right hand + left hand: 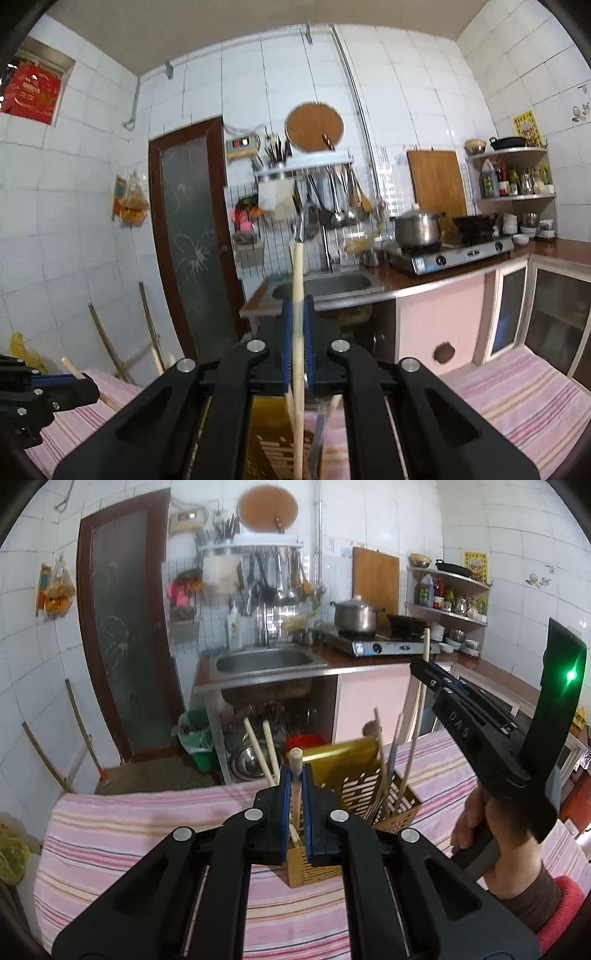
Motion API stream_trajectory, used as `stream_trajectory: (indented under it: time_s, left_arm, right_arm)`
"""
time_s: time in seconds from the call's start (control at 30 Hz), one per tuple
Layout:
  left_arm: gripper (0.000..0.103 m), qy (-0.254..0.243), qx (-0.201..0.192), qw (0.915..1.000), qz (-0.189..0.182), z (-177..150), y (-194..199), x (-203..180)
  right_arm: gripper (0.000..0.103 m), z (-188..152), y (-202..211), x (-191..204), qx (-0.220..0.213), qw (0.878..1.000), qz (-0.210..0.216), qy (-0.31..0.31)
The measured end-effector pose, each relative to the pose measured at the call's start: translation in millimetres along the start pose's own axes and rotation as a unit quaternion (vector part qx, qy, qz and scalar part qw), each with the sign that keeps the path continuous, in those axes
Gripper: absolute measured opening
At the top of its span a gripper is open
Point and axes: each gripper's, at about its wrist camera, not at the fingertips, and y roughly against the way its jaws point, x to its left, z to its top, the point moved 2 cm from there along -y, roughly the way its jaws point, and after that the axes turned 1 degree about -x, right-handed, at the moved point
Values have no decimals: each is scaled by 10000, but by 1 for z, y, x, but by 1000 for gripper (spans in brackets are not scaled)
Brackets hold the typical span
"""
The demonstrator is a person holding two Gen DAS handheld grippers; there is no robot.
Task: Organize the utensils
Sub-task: 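Lower the chopstick into the holder with the left tool while the right tool lowers its chopstick in, then open both tools and withdraw them from the yellow holder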
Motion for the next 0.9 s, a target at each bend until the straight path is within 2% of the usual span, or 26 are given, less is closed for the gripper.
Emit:
stream_trajectory:
  time_s: [0.13,0.17,0.2,0.23,0.27,0.3,0.37,0.4,0.53,0.67,0.9]
  left_arm:
    - [7,160,90,9998,28,-9,-6,9]
    - [11,181,98,9998,30,-8,-6,10]
    - [24,206,104,9997,27,-8,-3,12]
    - [43,245,81,9997,35,-6,2,14]
    - [51,278,43,9996,53,-5,6,15]
    - [59,328,-46,9994,71,-2,15,17]
    - [63,372,-142,9992,72,2,30,21]
    - [68,407,-170,9990,82,3,37,24]
    - [98,739,-459,9960,213,3,71,43]
    - [98,914,-565,9935,377,-18,91,53]
    - [98,1091,-166,9913,710,-73,82,56]
  right_arm:
    - [7,-11,-7,-4,445,9989,-111,112]
    - [12,-10,-6,-5,505,9985,-161,159]
    - [20,-9,-5,-6,577,9979,-209,194]
    - [47,-8,-2,-7,645,9974,-250,192]
    - [57,-6,0,-9,665,9972,-300,169]
    - [59,-4,6,-10,673,9969,-359,165]
    - [59,1,16,-12,739,9959,-446,252]
    - [60,3,22,-13,772,9953,-504,298]
    - [80,3,53,-14,916,9925,-639,497]
    - [89,-16,87,-11,1175,9883,-660,715]
    - [90,-71,117,-12,1681,9823,-617,546]
